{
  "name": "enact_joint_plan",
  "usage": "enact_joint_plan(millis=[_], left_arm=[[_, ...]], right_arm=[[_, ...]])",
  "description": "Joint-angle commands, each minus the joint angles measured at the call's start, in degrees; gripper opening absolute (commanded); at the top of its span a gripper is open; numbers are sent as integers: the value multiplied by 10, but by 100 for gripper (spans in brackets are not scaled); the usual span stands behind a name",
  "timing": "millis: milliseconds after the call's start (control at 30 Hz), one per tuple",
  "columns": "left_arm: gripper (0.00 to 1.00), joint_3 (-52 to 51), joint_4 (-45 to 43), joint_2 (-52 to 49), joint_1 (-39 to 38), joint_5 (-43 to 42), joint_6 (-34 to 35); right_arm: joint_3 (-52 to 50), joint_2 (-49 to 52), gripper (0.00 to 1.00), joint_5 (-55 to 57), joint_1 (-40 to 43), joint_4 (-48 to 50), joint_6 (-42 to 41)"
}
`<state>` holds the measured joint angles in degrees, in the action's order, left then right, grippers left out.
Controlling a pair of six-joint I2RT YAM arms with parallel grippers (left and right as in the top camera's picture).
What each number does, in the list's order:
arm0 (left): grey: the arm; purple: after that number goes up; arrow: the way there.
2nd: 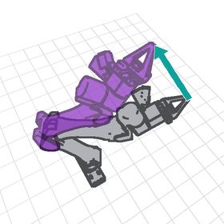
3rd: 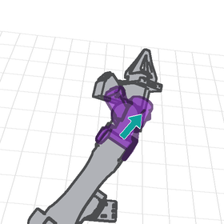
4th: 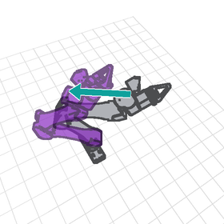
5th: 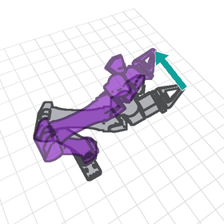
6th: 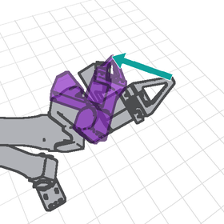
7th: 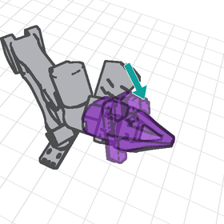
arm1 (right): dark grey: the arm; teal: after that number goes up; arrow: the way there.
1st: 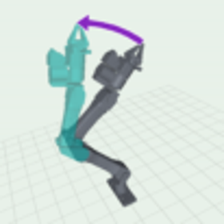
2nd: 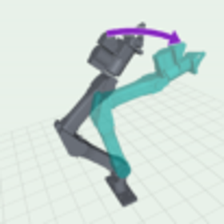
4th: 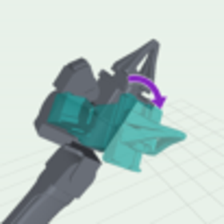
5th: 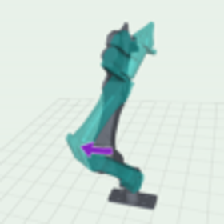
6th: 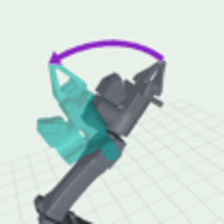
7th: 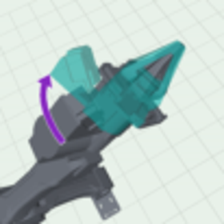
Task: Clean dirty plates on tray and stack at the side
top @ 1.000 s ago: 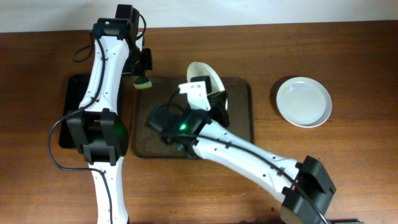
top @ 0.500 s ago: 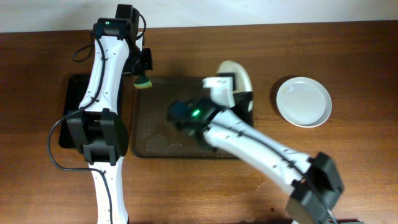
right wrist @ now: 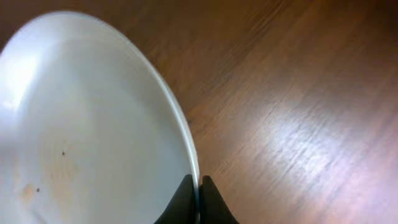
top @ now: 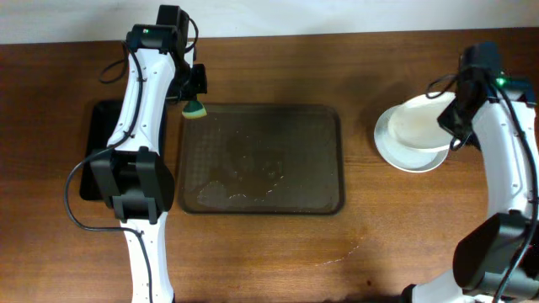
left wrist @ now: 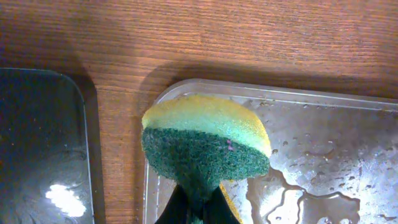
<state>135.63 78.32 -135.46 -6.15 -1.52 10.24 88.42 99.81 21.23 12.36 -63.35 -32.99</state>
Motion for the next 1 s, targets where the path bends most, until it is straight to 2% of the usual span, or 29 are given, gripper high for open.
enact_joint_plan(millis=[0,33,67,100,133,200,233,267,400,500,567,667,733,767,867,967], left_arm=[[1,0,-6,4,-2,-6,-9],[1,0,-7,4,-2,-5,-9],[1,0,-7,4,-2,-4,-9],[1,1,-6,4,-2,0,-10],[1,3,-1,8,1,15,-9],[1,13,16,21,10,20,-9],[1,21,38,43,26,22,-9],[1,21,61,70,48,28,-9],[1,20,129,103,115,33,-9],[1,-23,125,102,155,76,2],[1,-98,78,102,183,95,15],[1,-243,-46,102,192,93,14],[1,-302,-96,102,192,93,14],[14,-325,-117,102,193,93,14],[99,-343,-134,102,196,93,14],[99,-314,-105,113,193,93,14]], right_arm=[[-57,27,4,-31,1,64,10],[-76,33,4,-33,0,94,10],[-98,42,9,-50,0,123,10],[-100,48,32,-64,0,124,11],[-100,49,60,-73,0,124,11],[-92,46,80,-120,0,123,43],[-74,43,83,-181,-1,112,77],[-57,35,83,-192,-8,95,77],[-26,-9,86,-194,-94,88,77],[-25,-9,88,-191,-167,98,77],[-25,-8,89,-191,-203,105,77],[-25,-8,89,-191,-193,103,77],[-25,-8,89,-191,-183,99,78],[-25,-8,89,-191,-179,96,91],[-25,-8,89,-191,-179,89,92],[-17,-21,89,-191,-179,79,104]])
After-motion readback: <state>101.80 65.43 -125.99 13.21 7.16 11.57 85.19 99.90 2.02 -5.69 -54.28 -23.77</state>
